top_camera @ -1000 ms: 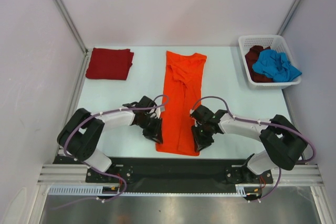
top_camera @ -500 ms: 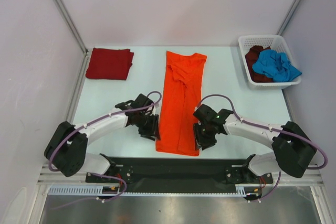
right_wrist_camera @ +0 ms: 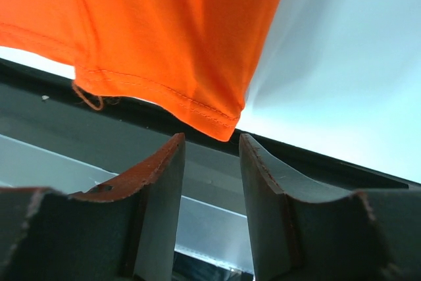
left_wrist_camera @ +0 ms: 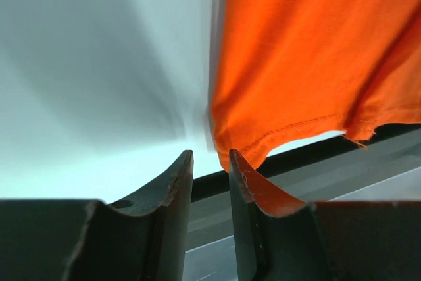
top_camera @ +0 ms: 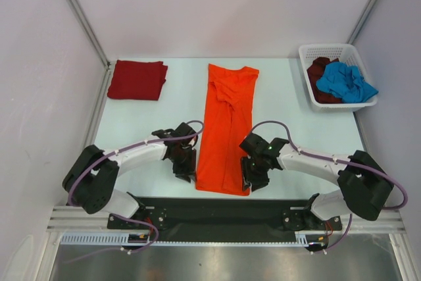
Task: Fold and stack the t-shirts
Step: Fold the tshirt
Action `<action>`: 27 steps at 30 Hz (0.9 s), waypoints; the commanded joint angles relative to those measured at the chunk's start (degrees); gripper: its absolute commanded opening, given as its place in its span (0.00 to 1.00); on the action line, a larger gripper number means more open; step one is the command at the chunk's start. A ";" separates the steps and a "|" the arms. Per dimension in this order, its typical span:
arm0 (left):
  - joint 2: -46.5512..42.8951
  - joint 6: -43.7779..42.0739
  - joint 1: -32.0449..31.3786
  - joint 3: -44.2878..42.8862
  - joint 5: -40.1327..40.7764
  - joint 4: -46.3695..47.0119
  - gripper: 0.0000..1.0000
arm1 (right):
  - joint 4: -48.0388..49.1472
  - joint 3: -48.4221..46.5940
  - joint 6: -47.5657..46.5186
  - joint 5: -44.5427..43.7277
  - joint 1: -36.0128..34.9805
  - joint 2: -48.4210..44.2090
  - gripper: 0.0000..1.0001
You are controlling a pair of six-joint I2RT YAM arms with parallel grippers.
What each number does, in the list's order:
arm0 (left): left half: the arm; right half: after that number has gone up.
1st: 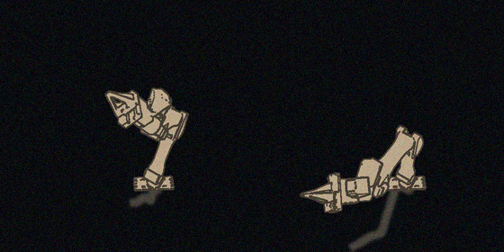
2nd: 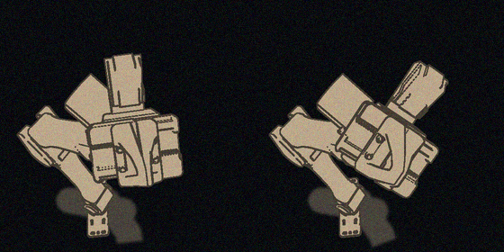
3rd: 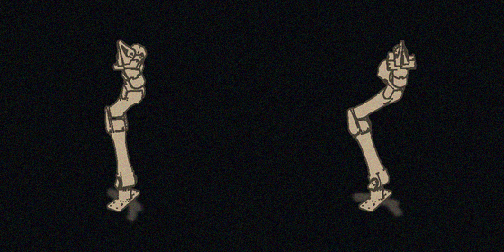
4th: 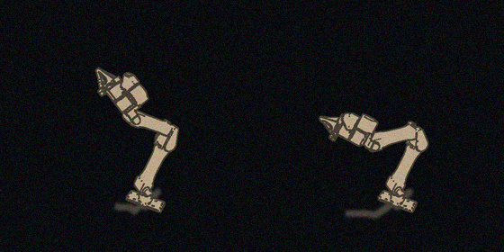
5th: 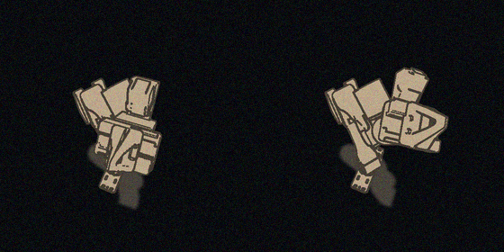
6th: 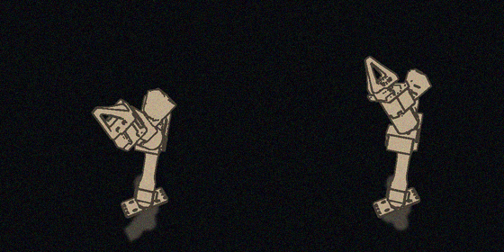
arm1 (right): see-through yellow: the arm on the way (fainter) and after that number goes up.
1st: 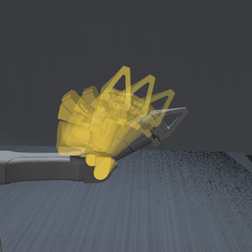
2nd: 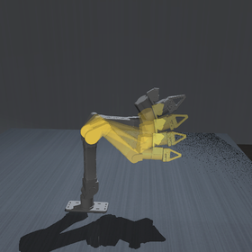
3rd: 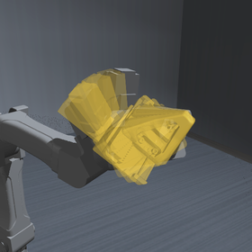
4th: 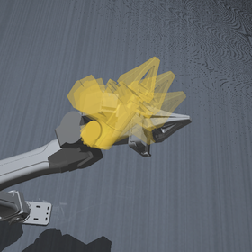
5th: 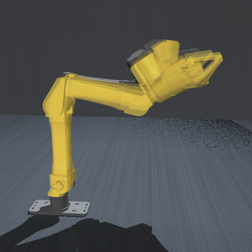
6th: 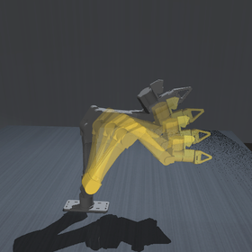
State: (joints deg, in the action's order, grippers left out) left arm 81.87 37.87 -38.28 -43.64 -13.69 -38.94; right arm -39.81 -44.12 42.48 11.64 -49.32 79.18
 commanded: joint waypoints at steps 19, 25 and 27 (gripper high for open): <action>2.50 6.96 -1.27 -2.77 -2.74 -1.40 0.44 | 3.60 1.58 1.90 0.31 -0.78 4.06 0.44; 3.65 7.48 -1.36 -2.24 -4.32 0.70 0.43 | 4.30 2.11 2.26 0.05 -0.78 3.88 0.42; 3.83 7.57 -1.53 -2.15 -4.94 1.06 0.41 | 4.39 2.19 2.26 -0.12 -0.78 3.88 0.41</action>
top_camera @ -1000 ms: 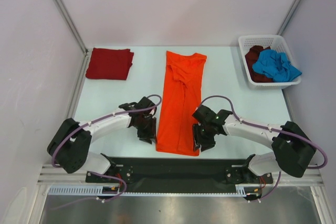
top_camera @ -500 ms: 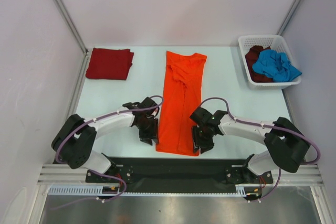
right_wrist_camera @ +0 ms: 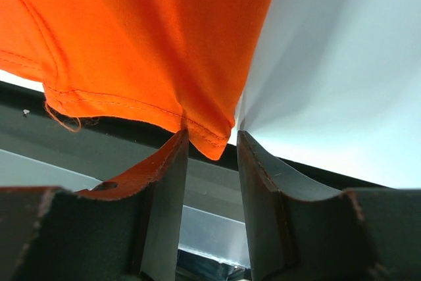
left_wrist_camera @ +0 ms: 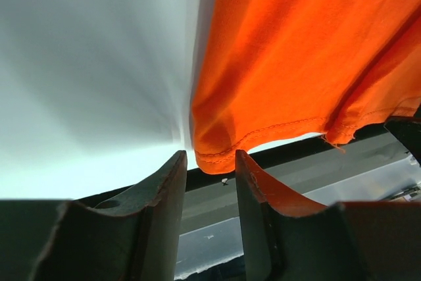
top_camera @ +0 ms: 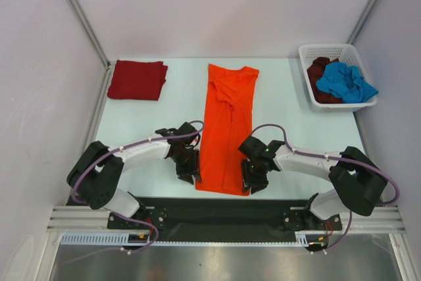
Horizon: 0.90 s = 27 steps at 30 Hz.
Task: Fold and stack the t-shirts
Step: Fold the tshirt
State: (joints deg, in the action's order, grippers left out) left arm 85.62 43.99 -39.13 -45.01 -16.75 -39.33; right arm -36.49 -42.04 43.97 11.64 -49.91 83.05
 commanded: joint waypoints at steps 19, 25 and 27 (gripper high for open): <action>1.39 3.39 -0.77 3.44 -5.92 4.70 0.29 | 1.68 1.17 1.47 -1.27 -0.19 -0.60 0.36; 0.51 3.83 -0.68 3.88 -5.66 4.53 0.15 | 2.21 1.87 1.83 -0.65 -0.27 -0.95 0.32; 0.42 4.09 -0.68 4.41 -6.10 5.14 0.13 | 2.39 2.05 1.91 -0.65 -0.19 -1.31 0.29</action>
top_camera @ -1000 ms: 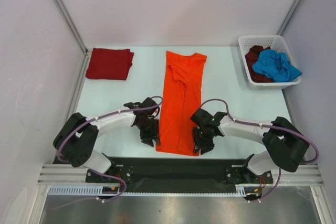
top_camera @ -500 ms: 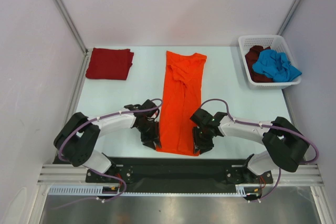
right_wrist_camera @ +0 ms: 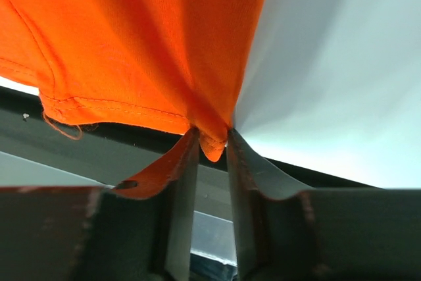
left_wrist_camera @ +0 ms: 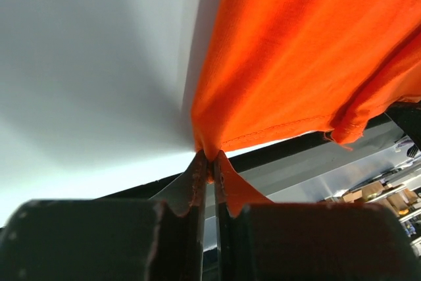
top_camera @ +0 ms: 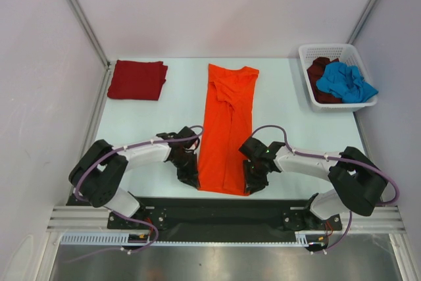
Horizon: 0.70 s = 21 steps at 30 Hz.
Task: Fold and stack the t-shirts
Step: Fold the tshirt
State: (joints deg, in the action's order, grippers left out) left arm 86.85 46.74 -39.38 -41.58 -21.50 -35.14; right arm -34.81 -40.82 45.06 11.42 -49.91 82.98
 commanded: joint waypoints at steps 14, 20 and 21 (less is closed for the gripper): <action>-5.54 3.97 2.37 7.39 -2.76 2.79 0.00 | -3.60 3.46 -1.02 -3.68 0.43 -5.46 0.00; -7.31 4.24 2.99 9.41 -4.43 4.99 0.00 | -0.79 3.11 -1.55 -1.93 -0.18 -3.62 0.00; -7.66 4.15 2.99 9.59 -4.69 5.16 0.00 | -0.88 2.94 -1.47 -1.93 -0.36 -3.35 0.00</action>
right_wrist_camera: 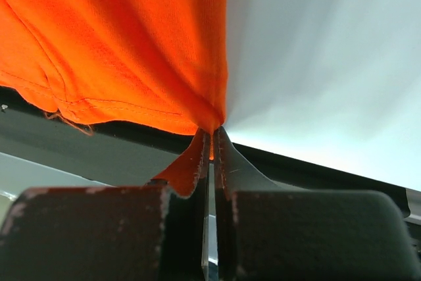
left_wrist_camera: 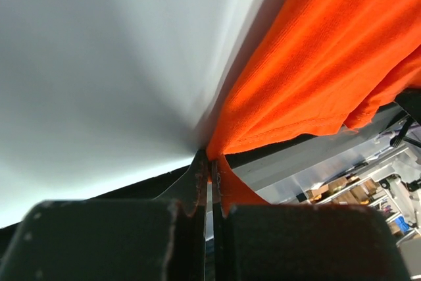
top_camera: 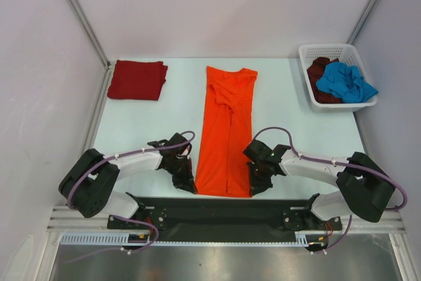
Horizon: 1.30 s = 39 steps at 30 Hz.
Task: Fold and stack the t-shirts
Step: Fold the tshirt
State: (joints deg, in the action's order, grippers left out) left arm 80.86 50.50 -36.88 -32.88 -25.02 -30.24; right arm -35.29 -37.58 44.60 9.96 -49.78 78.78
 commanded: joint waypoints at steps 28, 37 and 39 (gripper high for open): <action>-7.39 -12.79 -1.26 -24.04 10.95 -17.48 0.00 | -16.30 -19.80 -7.24 0.59 10.83 -7.33 0.00; 5.60 -16.40 2.60 -36.44 10.42 -17.13 0.00 | -16.93 -30.00 -17.00 3.22 21.29 3.20 0.00; 7.81 -17.45 3.92 -38.82 10.43 -17.48 0.00 | -16.40 -32.54 -18.31 4.45 22.62 5.76 0.00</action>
State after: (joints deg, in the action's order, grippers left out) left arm 86.26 36.23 -34.74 -66.72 -15.16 -47.37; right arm -51.53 -65.91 30.83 12.51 -29.23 81.60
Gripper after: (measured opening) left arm 0.014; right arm 0.018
